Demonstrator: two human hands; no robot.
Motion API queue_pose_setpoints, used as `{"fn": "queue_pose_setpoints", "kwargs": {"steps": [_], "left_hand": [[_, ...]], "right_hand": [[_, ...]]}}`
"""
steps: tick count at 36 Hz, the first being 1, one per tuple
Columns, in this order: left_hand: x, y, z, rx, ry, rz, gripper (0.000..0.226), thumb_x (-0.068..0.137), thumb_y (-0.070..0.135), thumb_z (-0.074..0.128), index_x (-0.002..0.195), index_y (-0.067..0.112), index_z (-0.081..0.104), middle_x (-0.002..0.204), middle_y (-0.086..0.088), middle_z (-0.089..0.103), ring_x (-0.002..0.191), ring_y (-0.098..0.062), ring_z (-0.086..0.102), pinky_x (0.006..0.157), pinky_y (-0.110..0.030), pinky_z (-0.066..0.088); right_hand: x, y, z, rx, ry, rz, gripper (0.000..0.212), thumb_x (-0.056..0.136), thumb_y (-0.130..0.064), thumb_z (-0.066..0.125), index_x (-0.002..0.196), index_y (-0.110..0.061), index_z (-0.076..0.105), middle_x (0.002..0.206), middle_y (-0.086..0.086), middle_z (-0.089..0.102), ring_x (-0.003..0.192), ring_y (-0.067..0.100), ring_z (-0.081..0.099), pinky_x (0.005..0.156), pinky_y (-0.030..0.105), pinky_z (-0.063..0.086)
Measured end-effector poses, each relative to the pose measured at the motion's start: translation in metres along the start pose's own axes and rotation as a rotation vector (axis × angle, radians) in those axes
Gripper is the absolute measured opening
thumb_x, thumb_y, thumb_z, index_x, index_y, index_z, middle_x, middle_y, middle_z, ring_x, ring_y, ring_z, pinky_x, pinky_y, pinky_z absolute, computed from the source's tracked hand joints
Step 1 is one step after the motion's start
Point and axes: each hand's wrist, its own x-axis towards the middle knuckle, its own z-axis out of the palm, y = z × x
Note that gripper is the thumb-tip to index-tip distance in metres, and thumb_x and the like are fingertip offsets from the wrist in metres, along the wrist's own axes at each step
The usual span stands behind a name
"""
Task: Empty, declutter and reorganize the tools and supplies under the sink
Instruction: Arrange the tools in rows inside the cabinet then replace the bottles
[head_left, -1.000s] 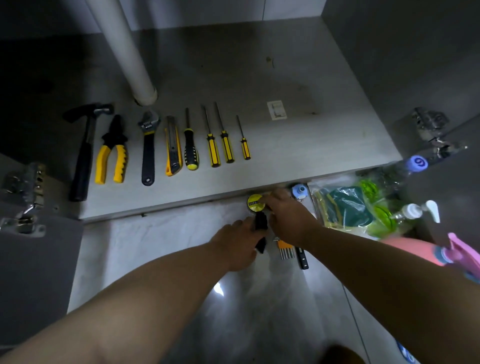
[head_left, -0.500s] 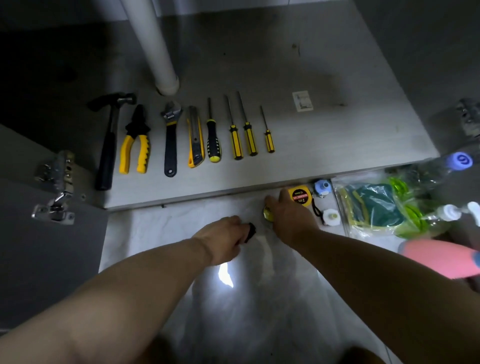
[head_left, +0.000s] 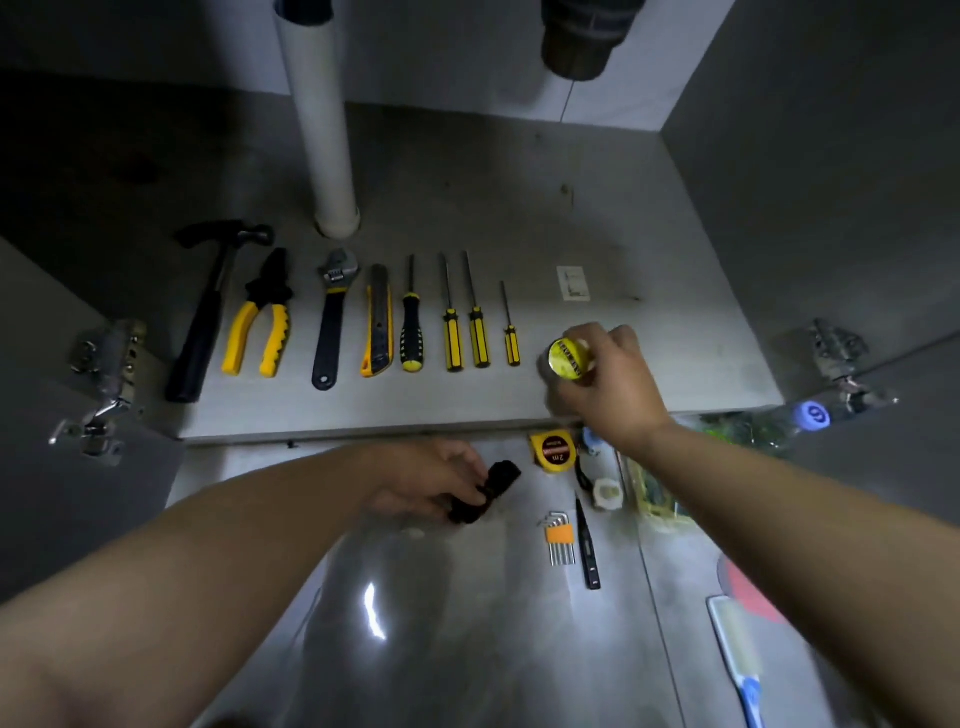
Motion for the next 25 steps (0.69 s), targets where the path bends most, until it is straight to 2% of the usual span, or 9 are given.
{"fn": "queue_pose_setpoints", "kwargs": {"steps": [3,6,9,12,15,16,18,21,25], "left_hand": [[-0.006,0.007,-0.001,-0.150,-0.096,0.012,0.036,0.095,-0.005,0.063,0.131,-0.002,0.059,0.123,-0.021,0.065,0.105,-0.026,0.063,0.087,-0.031,0.057],[-0.012,0.012,-0.003,-0.274,-0.201,0.044,0.035,0.097,-0.005,0.058,0.132,-0.005,0.060,0.117,-0.019,0.065,0.102,-0.021,0.064,0.084,-0.024,0.058],[-0.015,0.016,-0.004,-0.407,-0.267,0.097,0.038,0.095,-0.002,0.060,0.133,-0.003,0.060,0.121,-0.020,0.065,0.104,-0.022,0.065,0.089,-0.027,0.058],[-0.016,0.024,-0.004,-0.525,-0.281,0.182,0.040,0.092,0.000,0.062,0.132,-0.002,0.060,0.117,-0.021,0.068,0.099,-0.021,0.071,0.081,-0.026,0.061],[-0.015,0.039,-0.001,-0.627,-0.198,0.289,0.042,0.088,0.000,0.065,0.129,-0.004,0.060,0.118,-0.025,0.068,0.105,-0.027,0.069,0.086,-0.030,0.062],[-0.014,0.044,0.000,-0.668,-0.152,0.324,0.042,0.087,-0.001,0.065,0.129,-0.006,0.058,0.119,-0.026,0.068,0.108,-0.030,0.069,0.089,-0.032,0.061],[-0.012,0.055,0.003,-0.734,-0.041,0.384,0.040,0.089,-0.005,0.064,0.129,-0.008,0.056,0.119,-0.027,0.069,0.108,-0.032,0.070,0.088,-0.034,0.062],[-0.009,0.067,0.010,-0.701,0.166,0.457,0.036,0.089,-0.004,0.068,0.123,-0.010,0.058,0.120,-0.025,0.070,0.107,-0.029,0.073,0.088,-0.034,0.061],[-0.006,0.076,0.017,-0.607,0.384,0.507,0.026,0.089,0.003,0.073,0.113,-0.002,0.063,0.114,-0.021,0.072,0.108,-0.028,0.072,0.096,-0.037,0.059]], "right_hand": [[0.020,-0.003,0.005,0.011,-0.012,0.089,0.047,0.084,-0.030,0.077,0.126,-0.025,0.057,0.118,0.006,0.040,0.082,0.021,0.057,0.084,0.026,0.046],[0.025,-0.006,0.013,-0.025,-0.065,0.109,0.051,0.084,-0.020,0.074,0.132,-0.023,0.057,0.121,0.008,0.040,0.086,0.023,0.055,0.087,0.023,0.042],[0.019,-0.007,0.012,0.003,-0.081,0.115,0.055,0.085,-0.014,0.073,0.136,-0.023,0.055,0.120,0.007,0.038,0.085,0.020,0.053,0.088,0.022,0.040],[0.009,-0.008,0.006,0.066,-0.045,0.128,0.047,0.090,-0.017,0.067,0.135,-0.021,0.054,0.120,0.006,0.041,0.084,0.018,0.055,0.090,0.025,0.044],[-0.002,-0.015,-0.004,0.297,-0.045,0.283,0.022,0.098,-0.027,0.060,0.115,-0.013,0.063,0.109,0.008,0.064,0.092,0.028,0.065,0.087,0.040,0.056],[-0.007,-0.019,-0.008,0.413,-0.076,0.335,0.026,0.100,-0.032,0.057,0.108,-0.009,0.065,0.098,0.008,0.068,0.087,0.029,0.066,0.078,0.038,0.058],[-0.015,-0.029,-0.014,0.559,-0.181,0.364,0.040,0.101,-0.041,0.053,0.100,-0.005,0.068,0.084,0.008,0.069,0.073,0.024,0.062,0.062,0.030,0.050],[-0.023,-0.042,-0.016,0.614,-0.275,0.301,0.034,0.098,-0.044,0.060,0.095,-0.011,0.068,0.085,0.007,0.070,0.071,0.016,0.062,0.061,0.028,0.048],[-0.017,-0.054,-0.010,0.654,-0.248,0.285,0.025,0.096,-0.033,0.067,0.105,-0.010,0.066,0.081,0.004,0.065,0.064,0.008,0.062,0.053,0.017,0.051]]}}
